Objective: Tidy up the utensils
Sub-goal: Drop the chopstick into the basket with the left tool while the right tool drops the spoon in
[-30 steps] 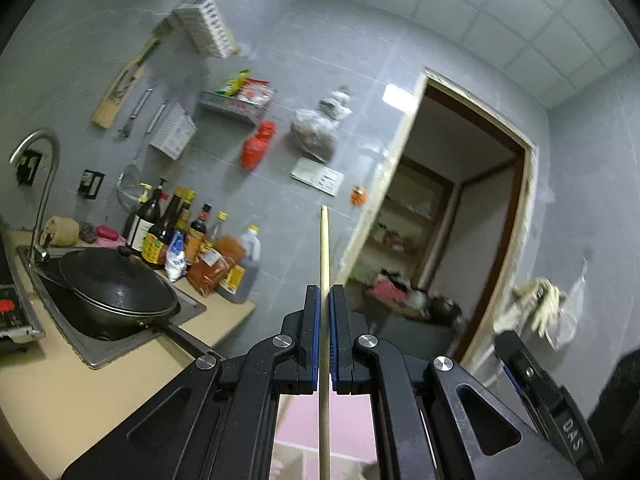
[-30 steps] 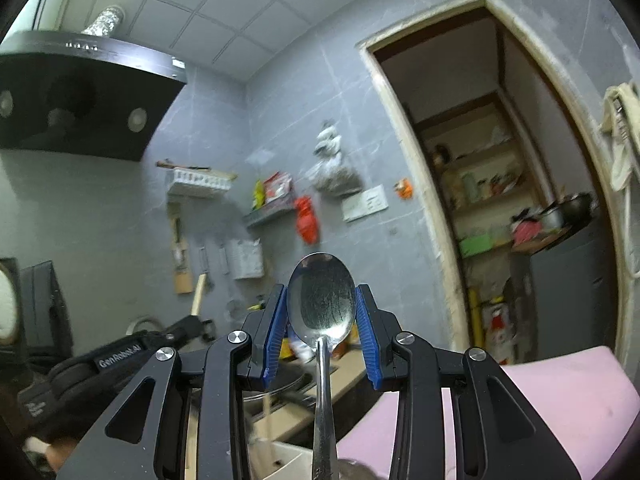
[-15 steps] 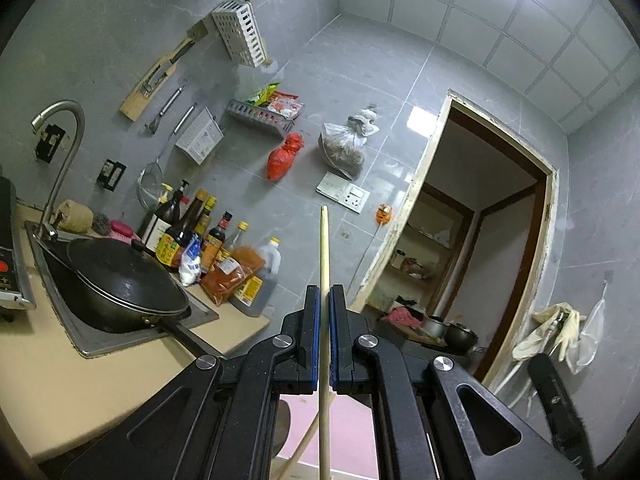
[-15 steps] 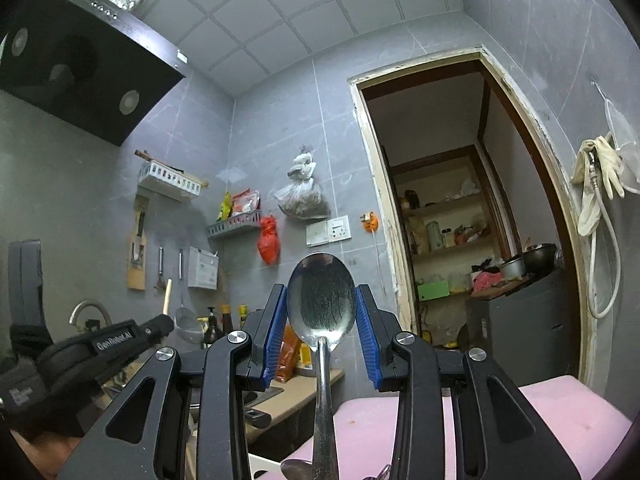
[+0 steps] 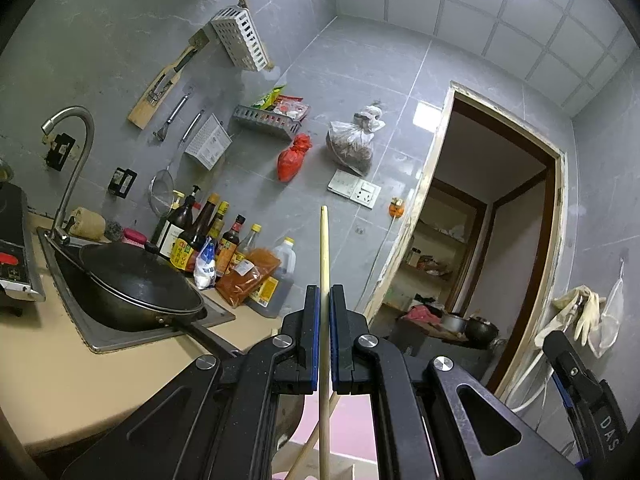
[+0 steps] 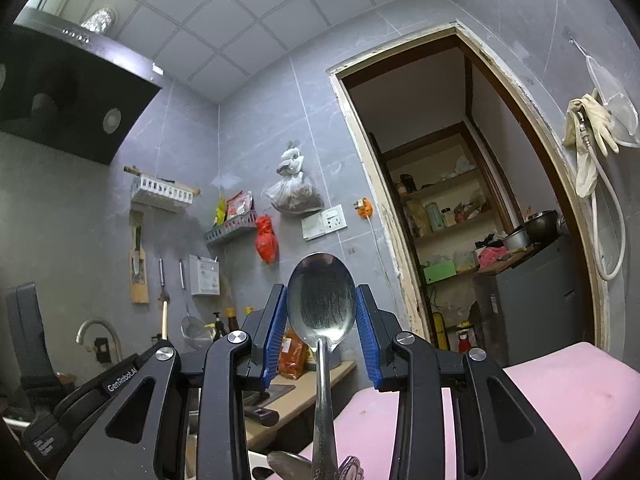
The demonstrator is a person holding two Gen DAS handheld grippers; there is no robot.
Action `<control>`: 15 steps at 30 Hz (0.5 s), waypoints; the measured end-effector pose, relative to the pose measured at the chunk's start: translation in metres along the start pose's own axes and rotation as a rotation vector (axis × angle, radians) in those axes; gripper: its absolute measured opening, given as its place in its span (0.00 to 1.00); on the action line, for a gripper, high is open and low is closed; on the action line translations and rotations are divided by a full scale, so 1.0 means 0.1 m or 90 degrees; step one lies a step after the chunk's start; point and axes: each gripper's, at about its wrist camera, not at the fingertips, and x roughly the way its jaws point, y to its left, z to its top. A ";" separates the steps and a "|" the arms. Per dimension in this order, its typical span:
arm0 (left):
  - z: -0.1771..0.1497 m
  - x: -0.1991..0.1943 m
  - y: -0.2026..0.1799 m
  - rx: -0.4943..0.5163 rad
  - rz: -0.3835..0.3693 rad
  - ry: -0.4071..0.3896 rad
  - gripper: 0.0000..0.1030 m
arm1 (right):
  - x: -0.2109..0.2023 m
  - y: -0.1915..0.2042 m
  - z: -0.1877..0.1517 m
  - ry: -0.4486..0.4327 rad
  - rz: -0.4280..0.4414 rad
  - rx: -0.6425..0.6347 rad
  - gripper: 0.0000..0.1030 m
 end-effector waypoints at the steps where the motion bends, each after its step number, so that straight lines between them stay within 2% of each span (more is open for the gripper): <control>1: -0.02 0.01 0.00 0.003 0.000 0.006 0.02 | 0.00 0.00 -0.02 0.003 -0.001 -0.005 0.31; 15: -0.16 -0.05 -0.01 0.031 -0.020 0.055 0.02 | 0.02 0.10 -0.20 0.048 -0.010 -0.059 0.32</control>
